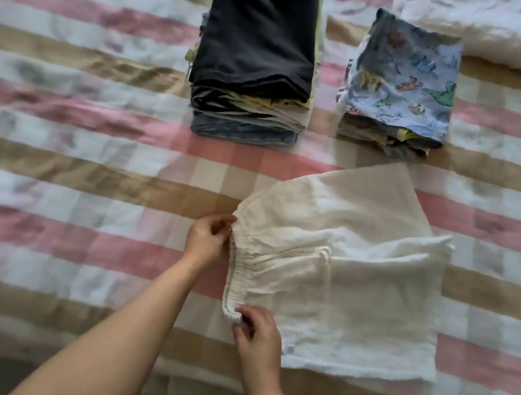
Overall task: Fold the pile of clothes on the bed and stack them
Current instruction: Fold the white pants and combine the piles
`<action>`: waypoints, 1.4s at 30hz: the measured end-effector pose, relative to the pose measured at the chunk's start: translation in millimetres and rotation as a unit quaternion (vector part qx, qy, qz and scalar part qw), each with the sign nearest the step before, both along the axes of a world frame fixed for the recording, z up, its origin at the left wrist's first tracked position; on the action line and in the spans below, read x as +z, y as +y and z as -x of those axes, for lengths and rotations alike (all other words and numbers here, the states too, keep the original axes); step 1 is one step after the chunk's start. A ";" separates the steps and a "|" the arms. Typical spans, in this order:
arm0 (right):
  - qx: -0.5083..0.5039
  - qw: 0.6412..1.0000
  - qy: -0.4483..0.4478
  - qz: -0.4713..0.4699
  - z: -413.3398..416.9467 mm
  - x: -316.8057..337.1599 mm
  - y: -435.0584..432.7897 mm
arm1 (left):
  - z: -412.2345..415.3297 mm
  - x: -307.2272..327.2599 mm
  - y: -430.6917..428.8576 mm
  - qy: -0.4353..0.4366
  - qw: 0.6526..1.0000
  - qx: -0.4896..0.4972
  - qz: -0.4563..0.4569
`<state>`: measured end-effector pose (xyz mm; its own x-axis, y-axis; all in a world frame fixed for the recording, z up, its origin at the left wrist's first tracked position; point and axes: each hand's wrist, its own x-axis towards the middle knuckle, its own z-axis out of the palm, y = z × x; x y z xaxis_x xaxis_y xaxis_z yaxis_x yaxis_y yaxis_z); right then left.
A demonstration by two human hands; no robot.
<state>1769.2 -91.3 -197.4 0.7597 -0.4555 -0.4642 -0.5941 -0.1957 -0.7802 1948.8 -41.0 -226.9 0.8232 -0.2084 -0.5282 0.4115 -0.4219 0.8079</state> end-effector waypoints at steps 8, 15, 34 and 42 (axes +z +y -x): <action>0.127 0.990 -0.004 0.059 -24.5 20.6 -22.9 | 54.2 19.6 31.0 -0.002 0.998 0.053 -0.017; 0.245 0.942 -0.058 0.222 -124.5 15.9 -66.0 | 132.4 28.5 33.0 0.107 0.980 0.166 0.015; 0.445 0.844 0.023 0.299 -189.5 12.2 -104.8 | 130.3 44.3 21.8 0.158 0.911 0.366 0.108; 0.232 0.928 -0.114 0.270 -151.9 77.4 -133.4 | 83.8 75.5 28.2 0.062 0.937 0.330 0.096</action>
<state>1921.1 -224.7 -120.0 0.9823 -0.1747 -0.0676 -0.1806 -0.7872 -0.5896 1864.9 -12.8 -151.4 0.7412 0.2233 -0.6331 0.6274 0.1051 0.7716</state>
